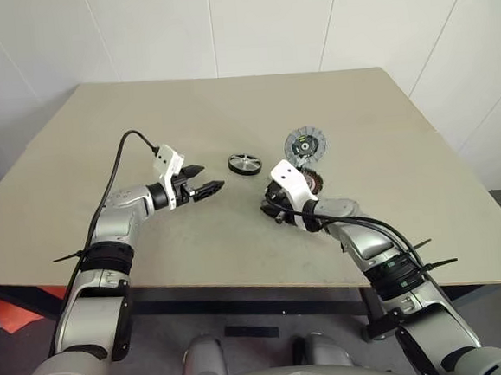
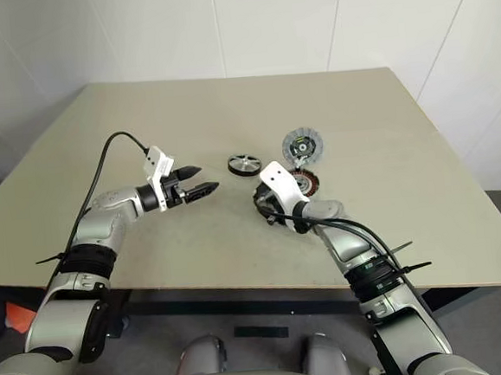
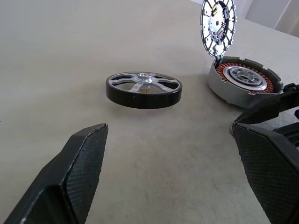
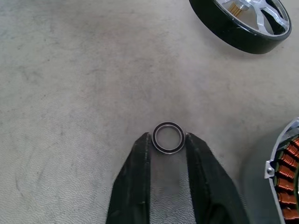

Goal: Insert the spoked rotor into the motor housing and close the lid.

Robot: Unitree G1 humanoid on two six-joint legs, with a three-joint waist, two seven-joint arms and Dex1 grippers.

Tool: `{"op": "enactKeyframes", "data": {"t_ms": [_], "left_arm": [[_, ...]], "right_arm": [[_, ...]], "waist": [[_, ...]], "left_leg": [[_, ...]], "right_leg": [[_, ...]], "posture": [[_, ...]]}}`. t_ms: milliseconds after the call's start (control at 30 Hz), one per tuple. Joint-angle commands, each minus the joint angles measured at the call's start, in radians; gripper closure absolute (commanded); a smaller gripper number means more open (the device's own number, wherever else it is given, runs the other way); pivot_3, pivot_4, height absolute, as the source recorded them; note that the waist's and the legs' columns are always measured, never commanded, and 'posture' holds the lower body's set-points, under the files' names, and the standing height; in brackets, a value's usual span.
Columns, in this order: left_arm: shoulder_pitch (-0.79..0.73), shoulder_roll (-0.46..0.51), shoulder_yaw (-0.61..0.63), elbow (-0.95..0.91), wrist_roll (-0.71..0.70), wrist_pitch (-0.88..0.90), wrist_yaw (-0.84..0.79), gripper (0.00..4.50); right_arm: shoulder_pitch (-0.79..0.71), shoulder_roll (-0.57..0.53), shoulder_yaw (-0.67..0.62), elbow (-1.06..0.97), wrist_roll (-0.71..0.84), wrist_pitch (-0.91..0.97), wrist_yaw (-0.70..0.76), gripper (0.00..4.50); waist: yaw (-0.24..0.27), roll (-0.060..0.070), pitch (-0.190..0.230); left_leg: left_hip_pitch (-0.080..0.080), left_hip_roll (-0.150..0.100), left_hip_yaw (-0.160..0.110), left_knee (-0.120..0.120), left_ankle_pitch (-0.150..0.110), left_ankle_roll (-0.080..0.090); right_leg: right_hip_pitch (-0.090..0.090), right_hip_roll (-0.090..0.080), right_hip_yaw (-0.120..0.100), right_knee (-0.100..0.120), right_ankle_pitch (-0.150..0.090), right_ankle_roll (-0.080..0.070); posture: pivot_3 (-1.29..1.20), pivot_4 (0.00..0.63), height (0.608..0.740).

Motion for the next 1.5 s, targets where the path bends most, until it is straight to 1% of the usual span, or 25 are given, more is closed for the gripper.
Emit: {"op": "enactKeyframes", "data": {"t_ms": [33, 167, 233, 400, 533, 567, 633, 733, 867, 967, 1067, 1500], "left_arm": [[-0.029, 0.008, 0.014, -0.008, -0.001, -0.017, -0.001, 0.0], [-0.03, 0.008, 0.015, -0.006, -0.001, -0.018, 0.0, 0.0], [-0.031, 0.007, 0.015, -0.004, -0.001, -0.019, 0.001, 0.0], [-0.034, 0.008, 0.017, 0.002, -0.002, -0.022, 0.002, 0.0], [-0.036, 0.006, 0.016, 0.006, -0.002, -0.023, 0.003, 0.0], [-0.035, 0.005, 0.016, 0.007, -0.002, -0.024, 0.003, 0.0], [-0.035, 0.005, 0.016, 0.009, -0.002, -0.024, 0.003, 0.0], [-0.035, 0.004, 0.016, 0.01, -0.002, -0.025, 0.002, 0.0], [-0.04, -0.001, 0.013, 0.015, -0.001, -0.027, 0.001, 0.0], [-0.047, -0.003, 0.012, 0.022, 0.0, -0.031, -0.001, 0.0], [-0.053, -0.003, 0.012, 0.032, 0.001, -0.037, -0.003, 0.0], [-0.057, 0.0, 0.016, 0.041, 0.004, -0.045, 0.001, 0.0]], "right_arm": [[-0.016, -0.008, -0.028, -0.014, -0.003, -0.001, -0.008, 3.71], [-0.019, -0.009, -0.03, -0.016, -0.002, -0.001, -0.009, 3.71], [-0.018, -0.01, -0.034, -0.025, 0.004, 0.003, -0.005, 3.8], [-0.021, -0.02, -0.048, -0.095, 0.041, 0.014, 0.034, 3.8], [-0.017, -0.051, -0.093, -0.193, 0.105, 0.055, 0.088, 3.8], [-0.019, -0.06, -0.117, -0.205, 0.116, 0.069, 0.085, 3.8], [-0.028, -0.079, -0.156, -0.214, 0.126, 0.084, 0.074, 3.8], [-0.046, -0.125, -0.198, -0.189, 0.113, 0.082, 0.053, 3.8], [-0.067, -0.201, -0.236, -0.076, 0.069, 0.03, 0.018, 3.8], [-0.079, -0.228, -0.25, 0.0, 0.058, -0.005, 0.005, 3.8], [-0.081, -0.23, -0.248, 0.023, 0.058, -0.019, 0.006, 3.8], [-0.077, -0.156, -0.203, -0.014, 0.063, -0.003, 0.003, 3.8]], "waist": [[0.0, 0.0, 0.0], [0.0, 0.0, 0.0], [0.0, 0.0, 0.0], [0.0, 0.0, 0.0], [0.001, 0.0, 0.0], [0.001, 0.0, 0.0], [0.002, 0.0, 0.0], [0.005, 0.0, 0.0], [0.005, 0.0, 0.0], [0.004, 0.0, 0.0], [0.002, 0.0, 0.0], [0.001, 0.0, 0.0]], "left_leg": [[0.0, 0.0, 0.0, 0.0, 0.0, 0.0], [0.0, 0.0, 0.0, 0.0, 0.0, 0.0], [0.0, 0.0, 0.0, 0.0, 0.0, 0.0], [0.0, 0.0, 0.0, 0.0, 0.0, 0.0], [0.0, 0.0, 0.0, -0.001, 0.0, 0.0], [0.0, 0.0, 0.0, -0.001, 0.0, 0.0], [0.0, 0.0, 0.0, -0.001, 0.0, 0.001], [-0.001, 0.0, 0.0, -0.001, 0.0, 0.001], [0.0, 0.0, 0.0, -0.001, 0.0, 0.001], [0.0, 0.0, 0.0, -0.001, 0.0, 0.0], [-0.001, 0.0, 0.0, -0.001, 0.0, 0.001], [-0.001, 0.0, 0.0, 0.0, -0.001, 0.002]], "right_leg": [[0.0, 0.0, 0.0, 0.0, 0.0, 0.0], [0.0, 0.0, 0.0, 0.0, 0.0, 0.0], [0.0, 0.0, 0.0, 0.0, 0.0, 0.0], [0.0, 0.0, 0.0, 0.0, 0.0, 0.0], [0.0, 0.0, 0.0, 0.0, 0.0, -0.001], [0.0, 0.0, 0.0, 0.0, 0.003, -0.006], [0.0, 0.0, 0.0, 0.0, 0.004, -0.006], [0.0, 0.0, 0.0, -0.001, 0.004, -0.006], [0.0, 0.0, 0.0, -0.001, 0.004, -0.006], [0.0, 0.0, 0.0, -0.001, 0.004, -0.006], [0.0, 0.0, 0.0, -0.001, 0.004, -0.006], [0.0, 0.0, 0.0, -0.001, 0.004, -0.007]], "posture": [[0.0, 0.0, 0.74], [0.0, 0.0, 0.74], [0.0, 0.0, 0.74], [0.0, 0.0, 0.74], [0.0, 0.0, 0.74], [0.0, 0.0, 0.74], [0.0, 0.0, 0.74], [0.0, 0.0, 0.74], [0.0, 0.0, 0.74], [0.0, 0.0, 0.74], [0.0, 0.0, 0.74], [0.0, 0.0, 0.74]]}}
